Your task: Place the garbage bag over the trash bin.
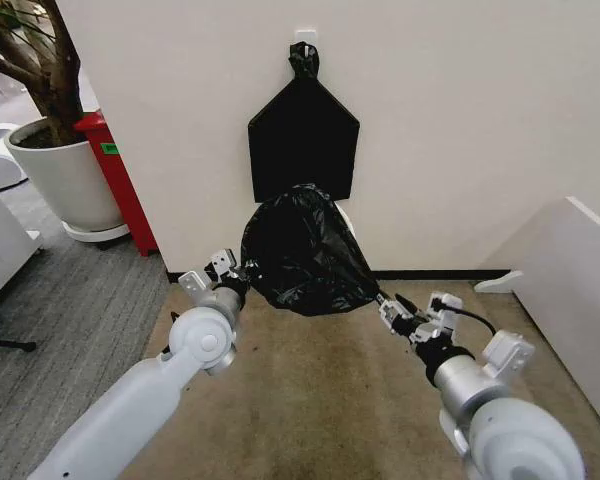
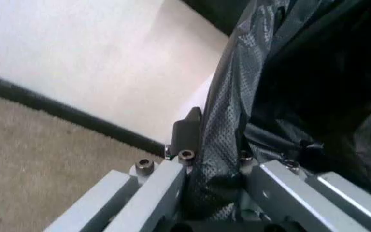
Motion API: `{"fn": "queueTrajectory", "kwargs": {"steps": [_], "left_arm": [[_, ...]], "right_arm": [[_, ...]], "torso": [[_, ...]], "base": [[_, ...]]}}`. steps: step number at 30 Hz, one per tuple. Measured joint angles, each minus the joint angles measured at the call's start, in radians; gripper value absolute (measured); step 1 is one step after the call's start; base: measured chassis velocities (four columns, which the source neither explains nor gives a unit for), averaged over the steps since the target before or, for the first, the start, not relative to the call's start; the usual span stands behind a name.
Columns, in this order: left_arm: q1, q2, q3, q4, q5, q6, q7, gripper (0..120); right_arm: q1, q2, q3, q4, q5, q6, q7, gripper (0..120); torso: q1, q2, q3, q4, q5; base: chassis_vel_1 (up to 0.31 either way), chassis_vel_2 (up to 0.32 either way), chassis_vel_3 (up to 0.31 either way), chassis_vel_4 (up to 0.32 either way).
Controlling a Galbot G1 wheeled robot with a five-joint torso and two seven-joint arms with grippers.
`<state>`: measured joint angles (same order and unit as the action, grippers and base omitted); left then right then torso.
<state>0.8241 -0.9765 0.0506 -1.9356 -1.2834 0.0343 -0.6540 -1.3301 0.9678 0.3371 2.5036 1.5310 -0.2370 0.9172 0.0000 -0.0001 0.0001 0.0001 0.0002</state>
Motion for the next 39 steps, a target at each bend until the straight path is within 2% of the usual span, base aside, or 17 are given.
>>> {"fn": "queueTrajectory", "kwargs": {"steps": [5,6,8,10,15,19,24,39], "left_arm": [[-0.003,-0.002,0.013,0.001,0.043,-0.016,0.012,0],[-0.003,-0.002,0.013,0.001,0.043,-0.016,0.012,0],[-0.009,-0.002,0.019,0.013,0.081,-0.028,0.024,0],[-0.013,-0.002,0.031,0.025,0.129,-0.042,0.035,0],[-0.014,-0.005,0.075,0.032,0.254,-0.089,0.067,0],[-0.013,-0.007,0.108,0.026,0.344,-0.127,0.091,0],[-0.007,-0.006,0.119,0.022,0.411,-0.153,0.118,0],[0.013,-0.006,0.153,-0.002,0.514,-0.208,0.156,0]], "right_arm": [[0.035,0.054,0.104,0.001,0.359,0.051,0.104,82],[0.035,0.054,0.104,0.001,0.359,0.051,0.104,82],[0.047,0.063,0.154,0.001,0.477,0.081,0.160,91],[0.049,0.062,0.166,0.001,0.512,0.103,0.182,98],[0.070,0.070,0.128,0.000,0.495,0.122,0.205,100],[0.087,0.114,0.085,-0.001,0.484,0.126,0.249,100],[0.087,0.149,0.050,-0.002,0.485,0.125,0.271,100],[0.154,0.182,0.021,-0.062,0.483,0.116,0.306,100]], "torso": [[0.000,0.000,0.000,-0.0002,-0.0002],[0.000,0.000,0.000,-0.0002,-0.0002],[0.000,0.000,0.000,-0.0003,-0.0001],[0.000,0.000,0.000,-0.0002,-0.0002],[0.000,0.000,0.000,-0.0002,-0.0001],[0.000,0.000,0.000,-0.0002,-0.0001],[0.000,0.000,0.000,-0.0002,-0.0002],[0.000,0.000,0.000,-0.0001,-0.0002]], "base": [[0.000,0.000,0.000,0.000],[0.000,0.000,0.000,0.000],[0.000,0.000,0.000,0.000],[0.000,0.000,0.000,0.000],[0.000,0.000,0.000,0.000],[0.000,0.000,0.000,0.000],[0.000,0.000,0.000,0.000],[0.000,0.000,0.000,0.000]]}}
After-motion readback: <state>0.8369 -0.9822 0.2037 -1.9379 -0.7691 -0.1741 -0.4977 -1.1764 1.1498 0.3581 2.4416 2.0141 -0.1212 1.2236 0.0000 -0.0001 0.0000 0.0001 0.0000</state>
